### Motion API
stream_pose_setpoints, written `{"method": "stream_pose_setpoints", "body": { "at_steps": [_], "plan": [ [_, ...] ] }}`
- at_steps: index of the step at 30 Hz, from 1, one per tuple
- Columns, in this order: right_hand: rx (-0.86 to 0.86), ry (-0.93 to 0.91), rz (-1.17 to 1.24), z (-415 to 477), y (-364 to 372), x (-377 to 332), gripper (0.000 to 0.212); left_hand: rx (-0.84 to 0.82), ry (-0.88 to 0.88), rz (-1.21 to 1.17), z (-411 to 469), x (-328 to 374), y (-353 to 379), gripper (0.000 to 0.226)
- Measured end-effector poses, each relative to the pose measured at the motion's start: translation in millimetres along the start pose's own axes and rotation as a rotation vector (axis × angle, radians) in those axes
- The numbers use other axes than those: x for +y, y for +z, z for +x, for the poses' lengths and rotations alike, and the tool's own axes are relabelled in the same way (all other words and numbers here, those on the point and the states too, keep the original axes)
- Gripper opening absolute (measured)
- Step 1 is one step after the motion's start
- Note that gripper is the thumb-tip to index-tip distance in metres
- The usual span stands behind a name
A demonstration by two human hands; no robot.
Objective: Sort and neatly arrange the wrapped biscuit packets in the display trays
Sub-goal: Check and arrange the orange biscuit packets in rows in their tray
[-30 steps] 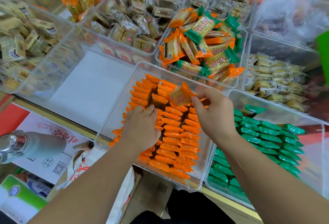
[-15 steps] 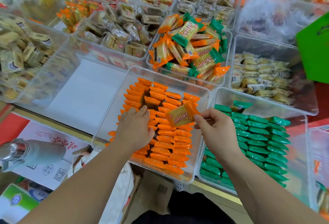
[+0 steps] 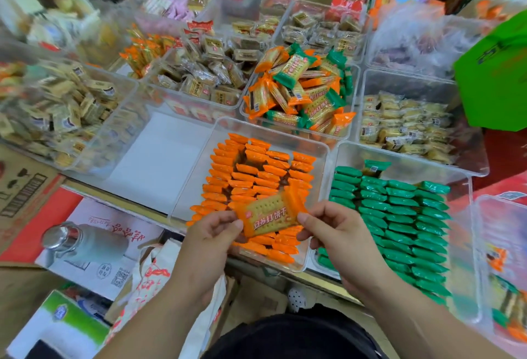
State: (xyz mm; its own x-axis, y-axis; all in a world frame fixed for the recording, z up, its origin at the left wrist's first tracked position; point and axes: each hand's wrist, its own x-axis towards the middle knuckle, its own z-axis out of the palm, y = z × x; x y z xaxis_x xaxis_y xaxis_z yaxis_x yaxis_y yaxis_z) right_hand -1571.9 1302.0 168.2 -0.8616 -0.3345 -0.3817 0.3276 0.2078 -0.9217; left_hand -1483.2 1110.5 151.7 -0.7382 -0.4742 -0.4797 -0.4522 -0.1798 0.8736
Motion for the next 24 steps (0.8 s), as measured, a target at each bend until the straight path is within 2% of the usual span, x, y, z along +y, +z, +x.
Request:
{"method": "stream_pose_setpoints", "body": {
  "at_steps": [3, 6, 8, 11, 14, 16, 19, 22, 24],
  "plan": [
    [-0.054, 0.014, 0.032, -19, 2, -3, 0.009, -0.010, 0.010, -0.094, -25, 11, -14, 0.009],
    [-0.076, 0.001, 0.090, -33, 4, -4, 0.015, -0.013, 0.047, -0.129, -46, 20, -26, 0.010],
    [-0.117, 0.007, 0.118, -38, 5, -6, 0.008, -0.005, 0.062, -0.141, -56, 23, -32, 0.012],
    [-0.172, 0.018, 0.166, -42, 7, -4, 0.014, -0.012, 0.061, -0.173, -68, 22, -41, 0.035],
    [-0.251, 0.053, 0.296, -47, 9, -3, 0.011, -0.031, 0.054, -0.207, -79, 24, -48, 0.046],
    [-0.347, 0.094, 0.404, -49, 10, 1, 0.019, -0.017, 0.046, -0.237, -85, 26, -51, 0.054],
    [-0.420, 0.183, 0.558, -51, 12, 11, 0.029, -0.012, 0.015, -0.339, -93, 27, -50, 0.043],
    [-0.425, 0.250, 0.649, -57, 18, 24, 0.024, -0.010, -0.006, -0.337, -99, 25, -49, 0.044],
    [-0.410, 0.275, 0.689, -59, 19, 28, 0.029, -0.010, -0.006, -0.324, -101, 22, -48, 0.031]
  ]
}}
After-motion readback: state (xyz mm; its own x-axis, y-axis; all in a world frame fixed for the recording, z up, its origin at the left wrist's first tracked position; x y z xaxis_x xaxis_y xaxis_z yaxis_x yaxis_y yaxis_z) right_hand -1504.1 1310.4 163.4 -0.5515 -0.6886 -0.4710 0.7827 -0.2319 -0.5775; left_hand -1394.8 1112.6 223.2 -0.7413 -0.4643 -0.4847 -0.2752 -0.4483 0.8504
